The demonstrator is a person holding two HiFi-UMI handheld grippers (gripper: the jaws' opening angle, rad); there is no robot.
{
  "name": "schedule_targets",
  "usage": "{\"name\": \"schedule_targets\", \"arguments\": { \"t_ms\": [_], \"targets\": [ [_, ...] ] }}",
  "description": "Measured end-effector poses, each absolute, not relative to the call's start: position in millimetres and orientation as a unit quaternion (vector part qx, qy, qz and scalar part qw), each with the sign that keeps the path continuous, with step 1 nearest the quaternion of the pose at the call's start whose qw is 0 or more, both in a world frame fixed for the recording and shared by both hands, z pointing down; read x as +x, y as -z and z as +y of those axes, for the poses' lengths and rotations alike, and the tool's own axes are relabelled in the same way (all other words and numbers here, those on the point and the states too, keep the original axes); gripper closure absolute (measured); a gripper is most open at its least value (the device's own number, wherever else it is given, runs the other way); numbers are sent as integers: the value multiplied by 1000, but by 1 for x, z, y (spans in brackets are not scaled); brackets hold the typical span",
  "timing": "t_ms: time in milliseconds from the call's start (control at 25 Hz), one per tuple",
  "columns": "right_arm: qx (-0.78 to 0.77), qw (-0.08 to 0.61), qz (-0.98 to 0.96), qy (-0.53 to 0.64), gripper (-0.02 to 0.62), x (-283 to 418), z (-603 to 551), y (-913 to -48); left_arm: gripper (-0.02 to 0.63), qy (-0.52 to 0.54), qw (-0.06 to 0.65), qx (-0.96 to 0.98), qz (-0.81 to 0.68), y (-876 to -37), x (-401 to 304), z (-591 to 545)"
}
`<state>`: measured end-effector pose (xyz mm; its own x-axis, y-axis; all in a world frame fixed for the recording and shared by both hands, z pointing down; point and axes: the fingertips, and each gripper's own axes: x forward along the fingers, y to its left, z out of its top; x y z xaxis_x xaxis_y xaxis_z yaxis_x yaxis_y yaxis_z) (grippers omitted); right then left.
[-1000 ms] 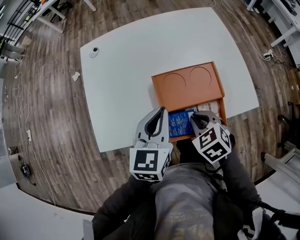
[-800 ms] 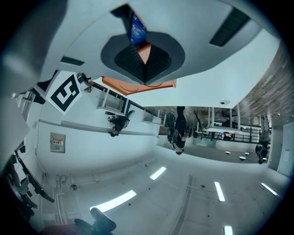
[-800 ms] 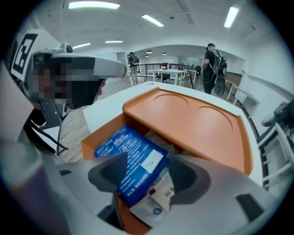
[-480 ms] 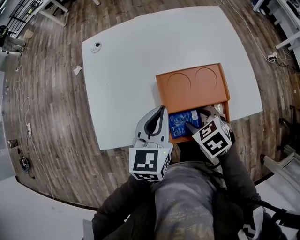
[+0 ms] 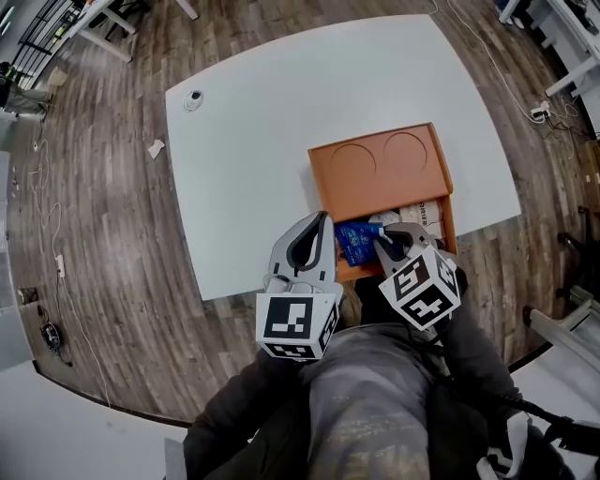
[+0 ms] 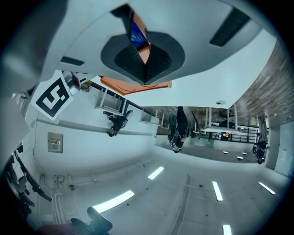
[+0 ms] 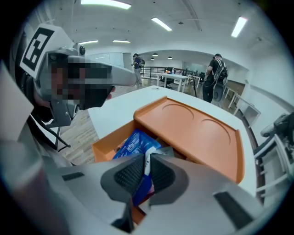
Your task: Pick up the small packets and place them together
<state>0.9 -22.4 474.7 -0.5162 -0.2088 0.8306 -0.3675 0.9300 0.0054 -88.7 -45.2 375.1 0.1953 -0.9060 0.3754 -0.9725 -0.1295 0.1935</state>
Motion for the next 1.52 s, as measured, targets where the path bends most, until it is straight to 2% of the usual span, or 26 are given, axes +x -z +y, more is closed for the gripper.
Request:
{"name": "schedule_targets", "arguments": {
  "t_ms": [400,800,1360,1520],
  "targets": [
    [204,417,-883,-67,568,-2,-9,-426,607,-64,158,769,-616,-335,-82,-31],
    [242,376,-893,-40,568,-6,-48,-379,607,-47,116,776,-619,-299,-85,-47],
    [218,370,-897,-105,566,-18,-122,-412,607,-62,132,750,-645,-319,-98,-98],
    [229,384,-889,-96,524,-15,-135,-425,607,-72,146,745,-647,-330,-98,-108]
  ]
}}
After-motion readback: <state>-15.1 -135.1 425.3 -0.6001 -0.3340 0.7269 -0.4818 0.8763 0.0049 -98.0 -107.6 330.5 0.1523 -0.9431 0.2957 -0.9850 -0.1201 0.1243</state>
